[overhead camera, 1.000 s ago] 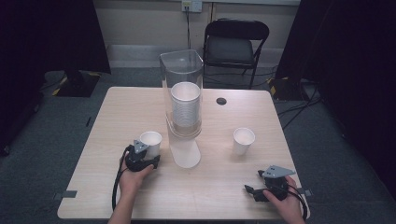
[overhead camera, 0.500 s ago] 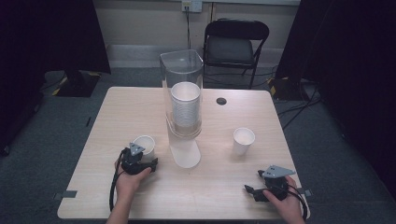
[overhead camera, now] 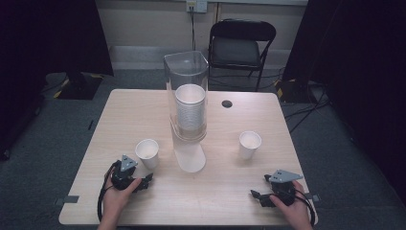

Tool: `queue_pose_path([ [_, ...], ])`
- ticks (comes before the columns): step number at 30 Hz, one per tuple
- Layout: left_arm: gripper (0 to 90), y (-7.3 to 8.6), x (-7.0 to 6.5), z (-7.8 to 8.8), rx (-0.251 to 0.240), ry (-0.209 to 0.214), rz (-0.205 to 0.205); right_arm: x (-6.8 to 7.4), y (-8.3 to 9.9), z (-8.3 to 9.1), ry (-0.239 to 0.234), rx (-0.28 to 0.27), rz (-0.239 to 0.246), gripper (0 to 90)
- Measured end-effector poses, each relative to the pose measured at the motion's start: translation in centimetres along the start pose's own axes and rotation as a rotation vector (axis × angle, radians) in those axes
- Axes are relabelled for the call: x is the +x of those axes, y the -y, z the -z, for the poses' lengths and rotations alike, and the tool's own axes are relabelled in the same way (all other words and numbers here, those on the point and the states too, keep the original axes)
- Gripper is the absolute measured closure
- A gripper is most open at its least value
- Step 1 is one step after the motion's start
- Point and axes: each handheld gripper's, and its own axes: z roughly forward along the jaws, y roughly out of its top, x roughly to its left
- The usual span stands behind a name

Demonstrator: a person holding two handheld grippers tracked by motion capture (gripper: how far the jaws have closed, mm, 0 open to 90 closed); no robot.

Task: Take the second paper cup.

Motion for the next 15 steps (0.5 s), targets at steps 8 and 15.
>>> queue_pose_path([
  [8,15.8,2.0,0.9,1.7,-0.005,0.042,-0.035,0.0,0.0,0.0,-0.001,-0.001,0.0,15.6],
  [15,14.9,2.3,1.1,2.0,-0.004,0.057,-0.044,0.0,0.0,0.0,-0.001,-0.001,0.0,15.6],
])
